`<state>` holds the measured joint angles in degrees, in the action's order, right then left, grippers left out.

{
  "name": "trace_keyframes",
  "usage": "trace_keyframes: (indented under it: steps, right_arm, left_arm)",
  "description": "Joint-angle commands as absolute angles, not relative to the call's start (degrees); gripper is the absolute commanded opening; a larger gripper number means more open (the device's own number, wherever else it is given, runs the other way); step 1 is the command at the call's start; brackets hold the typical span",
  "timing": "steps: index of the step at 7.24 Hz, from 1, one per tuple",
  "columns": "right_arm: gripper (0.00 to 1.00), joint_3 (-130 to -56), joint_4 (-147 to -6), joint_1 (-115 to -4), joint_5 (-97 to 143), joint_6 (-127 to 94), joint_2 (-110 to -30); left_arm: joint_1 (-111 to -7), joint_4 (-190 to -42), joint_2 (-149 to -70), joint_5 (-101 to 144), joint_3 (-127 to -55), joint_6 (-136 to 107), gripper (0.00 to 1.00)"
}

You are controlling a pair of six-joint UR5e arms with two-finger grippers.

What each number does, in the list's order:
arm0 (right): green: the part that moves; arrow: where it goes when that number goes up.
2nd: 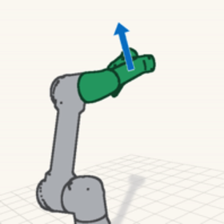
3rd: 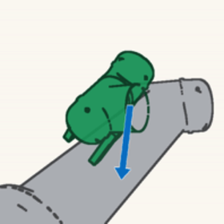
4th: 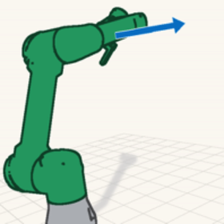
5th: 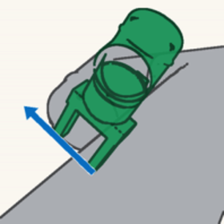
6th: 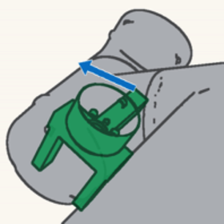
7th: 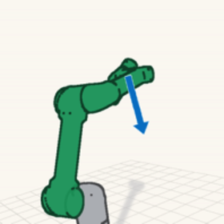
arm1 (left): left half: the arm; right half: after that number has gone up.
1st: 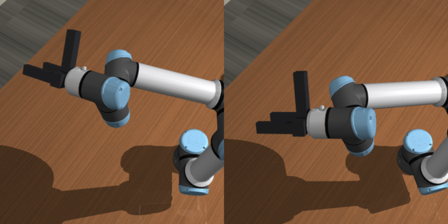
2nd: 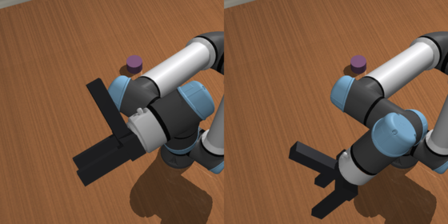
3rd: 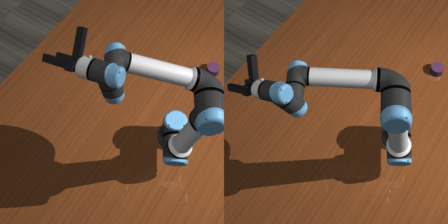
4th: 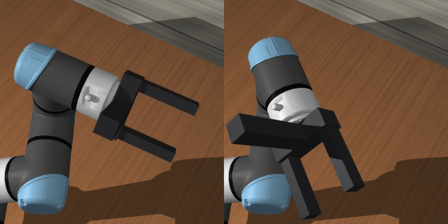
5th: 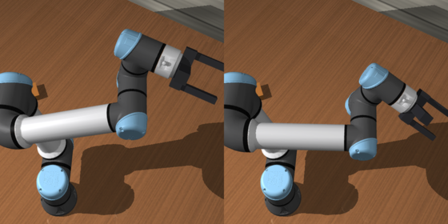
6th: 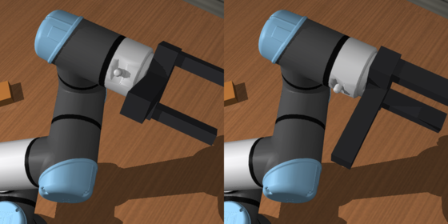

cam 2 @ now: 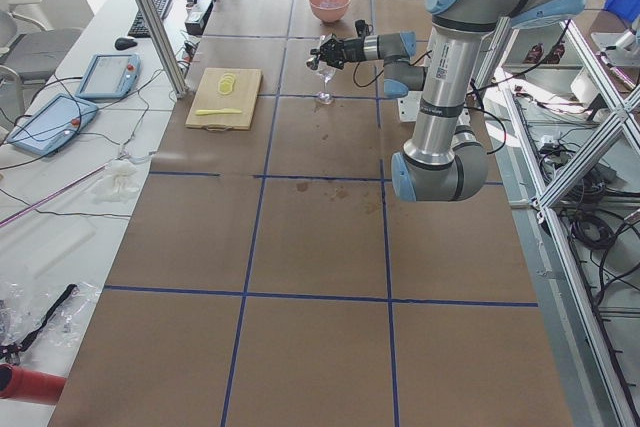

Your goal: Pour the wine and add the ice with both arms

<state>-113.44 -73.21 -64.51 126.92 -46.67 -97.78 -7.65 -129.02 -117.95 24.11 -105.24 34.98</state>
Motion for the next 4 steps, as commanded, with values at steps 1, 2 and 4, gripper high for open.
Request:
trace_keyframes:
  steps: [1,2,4]
  right_arm:
    - [1.0,-113.4,-73.2,-64.5,126.9,-46.6,-97.8]
    - [1.0,-113.3,-73.2,-64.5,126.9,-46.6,-97.8]
    - [1.0,-113.2,-73.1,-64.5,126.9,-46.6,-97.8]
  left_arm:
    - [-7.6,-129.0,-118.3,23.3,-104.3,40.2,0.0]
    - [-7.5,-129.0,-118.8,22.1,-103.1,40.8,0.0]
    - [-7.4,-129.1,-120.1,22.1,-102.0,40.7,0.0]
